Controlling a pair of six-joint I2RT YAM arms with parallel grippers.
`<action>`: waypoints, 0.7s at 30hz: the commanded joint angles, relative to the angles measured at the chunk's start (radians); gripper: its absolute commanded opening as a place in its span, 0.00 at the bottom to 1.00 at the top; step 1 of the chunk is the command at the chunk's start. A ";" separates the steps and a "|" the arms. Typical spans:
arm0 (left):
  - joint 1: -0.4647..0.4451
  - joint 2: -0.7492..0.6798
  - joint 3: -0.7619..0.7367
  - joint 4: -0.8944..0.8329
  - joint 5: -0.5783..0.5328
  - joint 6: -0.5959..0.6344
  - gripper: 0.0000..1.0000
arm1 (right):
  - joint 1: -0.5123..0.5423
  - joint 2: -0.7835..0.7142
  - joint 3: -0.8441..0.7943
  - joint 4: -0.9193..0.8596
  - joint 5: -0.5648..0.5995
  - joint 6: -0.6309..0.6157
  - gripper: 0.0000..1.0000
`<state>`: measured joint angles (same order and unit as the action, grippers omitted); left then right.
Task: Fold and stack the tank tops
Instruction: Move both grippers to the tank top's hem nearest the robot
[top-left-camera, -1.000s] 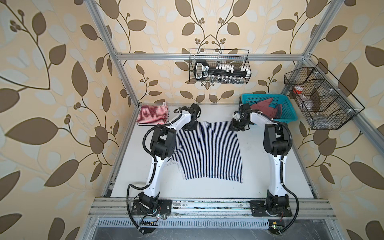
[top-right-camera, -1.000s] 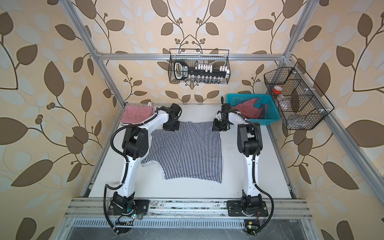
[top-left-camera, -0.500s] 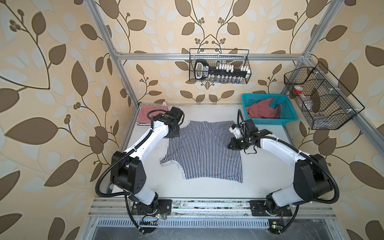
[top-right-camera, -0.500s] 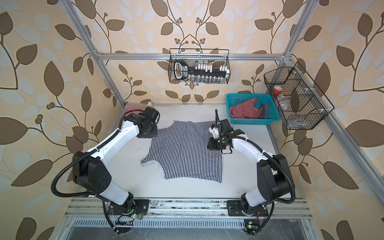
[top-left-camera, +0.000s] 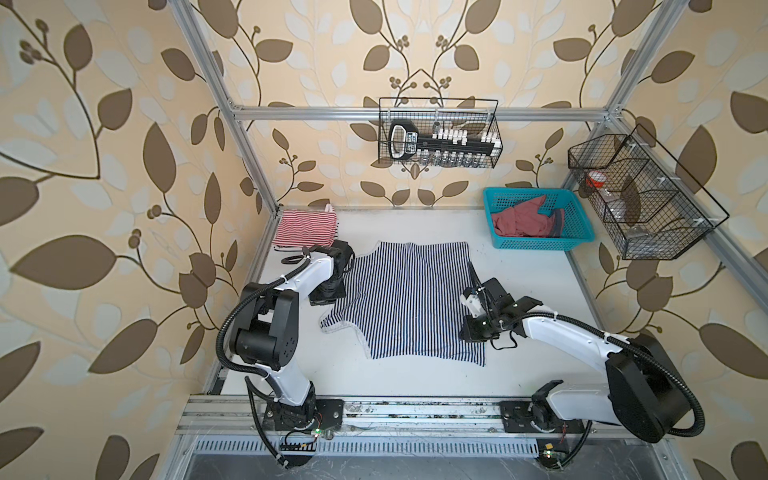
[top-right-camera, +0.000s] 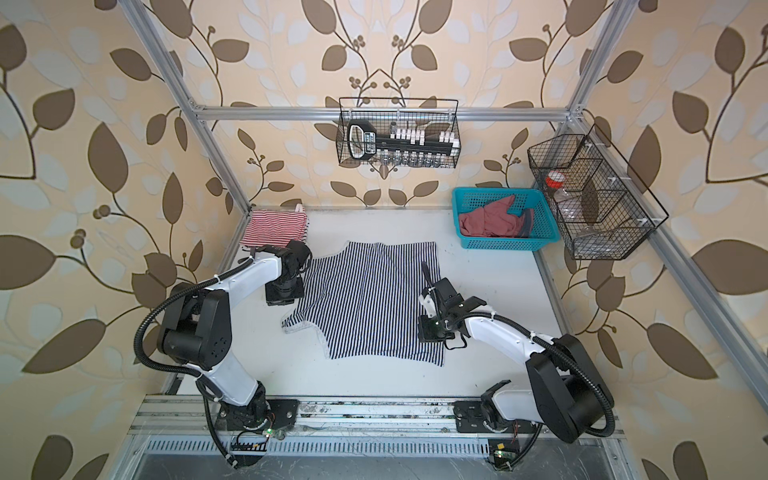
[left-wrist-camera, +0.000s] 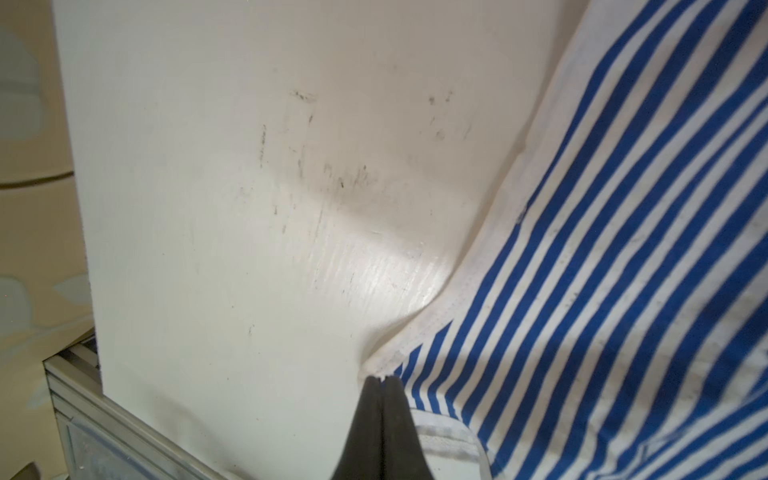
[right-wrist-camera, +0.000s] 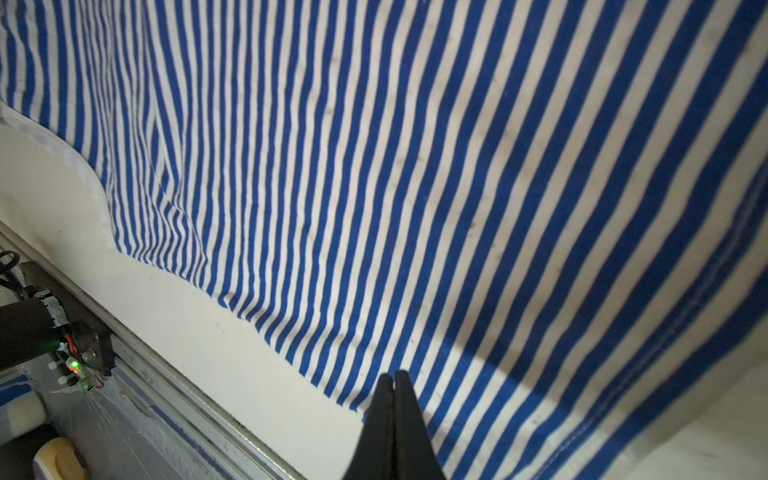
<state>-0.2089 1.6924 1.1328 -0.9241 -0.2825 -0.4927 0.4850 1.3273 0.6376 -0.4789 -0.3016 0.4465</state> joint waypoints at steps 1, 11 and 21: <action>0.000 -0.026 -0.039 -0.012 0.052 -0.047 0.00 | 0.004 0.005 -0.028 0.026 0.018 0.030 0.01; 0.000 -0.050 -0.123 0.013 0.082 -0.081 0.00 | 0.003 0.116 -0.035 0.097 -0.001 0.032 0.01; 0.000 0.046 -0.107 -0.056 -0.061 -0.130 0.00 | 0.006 0.173 -0.069 0.089 0.028 0.043 0.04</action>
<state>-0.2089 1.7027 1.0100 -0.9146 -0.2527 -0.5797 0.4843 1.4624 0.6155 -0.3195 -0.3622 0.4828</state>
